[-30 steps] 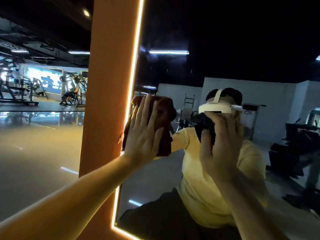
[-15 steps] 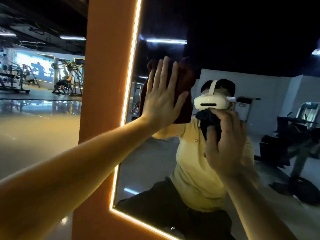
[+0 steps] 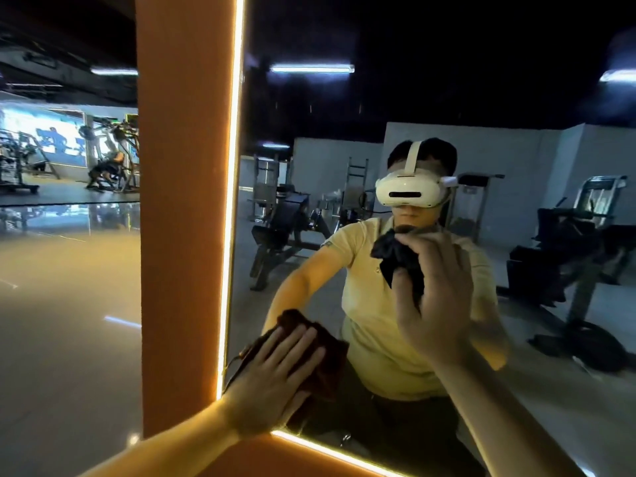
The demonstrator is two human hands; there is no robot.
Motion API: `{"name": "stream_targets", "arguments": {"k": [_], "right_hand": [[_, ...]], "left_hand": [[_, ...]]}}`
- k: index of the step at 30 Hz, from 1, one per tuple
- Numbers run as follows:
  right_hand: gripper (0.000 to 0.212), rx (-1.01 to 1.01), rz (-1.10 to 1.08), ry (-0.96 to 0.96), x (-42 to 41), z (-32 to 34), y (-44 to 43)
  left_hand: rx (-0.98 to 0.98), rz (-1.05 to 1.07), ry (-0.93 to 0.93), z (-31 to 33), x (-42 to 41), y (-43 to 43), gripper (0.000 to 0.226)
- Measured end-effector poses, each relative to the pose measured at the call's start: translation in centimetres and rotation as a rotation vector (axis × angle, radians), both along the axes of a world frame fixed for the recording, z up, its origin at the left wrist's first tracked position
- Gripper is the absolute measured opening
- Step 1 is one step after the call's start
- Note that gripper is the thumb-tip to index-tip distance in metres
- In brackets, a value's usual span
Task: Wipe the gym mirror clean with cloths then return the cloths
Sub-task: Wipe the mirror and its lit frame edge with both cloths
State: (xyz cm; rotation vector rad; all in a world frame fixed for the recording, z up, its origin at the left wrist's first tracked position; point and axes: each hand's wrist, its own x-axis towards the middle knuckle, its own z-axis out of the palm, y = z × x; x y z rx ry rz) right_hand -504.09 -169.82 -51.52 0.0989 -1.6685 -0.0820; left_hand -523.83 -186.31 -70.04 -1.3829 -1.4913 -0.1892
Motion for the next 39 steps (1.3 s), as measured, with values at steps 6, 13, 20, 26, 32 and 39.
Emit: {"name": "stream_targets", "arguments": {"k": [6,13,20,26,32,39], "right_hand": [[0.031,-0.014,-0.053,-0.005,0.0,0.4,-0.7],[0.031,0.010,-0.014,-0.027,-1.5,-1.1,-1.7],[0.032,0.002,-0.060,-0.035,-2.5,-3.0,-2.2],[0.031,-0.027,-0.122,-0.142,-1.9,-7.8,-3.1],[0.031,-0.110,-0.214,-0.259,1.0,-11.4,-3.2],[0.031,-0.229,-0.249,-0.101,1.7,-7.2,-3.6]], "left_hand": [[0.237,-0.156,-0.096,16.3,-0.4,0.9,0.066],[0.533,-0.174,-0.260,17.3,-1.1,2.8,0.070],[0.387,-0.137,-0.254,2.8,-4.0,0.7,0.068],[0.216,-0.161,-0.183,-4.2,-4.2,0.0,0.068],[-0.126,-0.133,0.003,-6.4,-3.3,-2.0,0.063],[0.248,-0.199,-0.117,15.5,-3.1,1.0,0.073]]}}
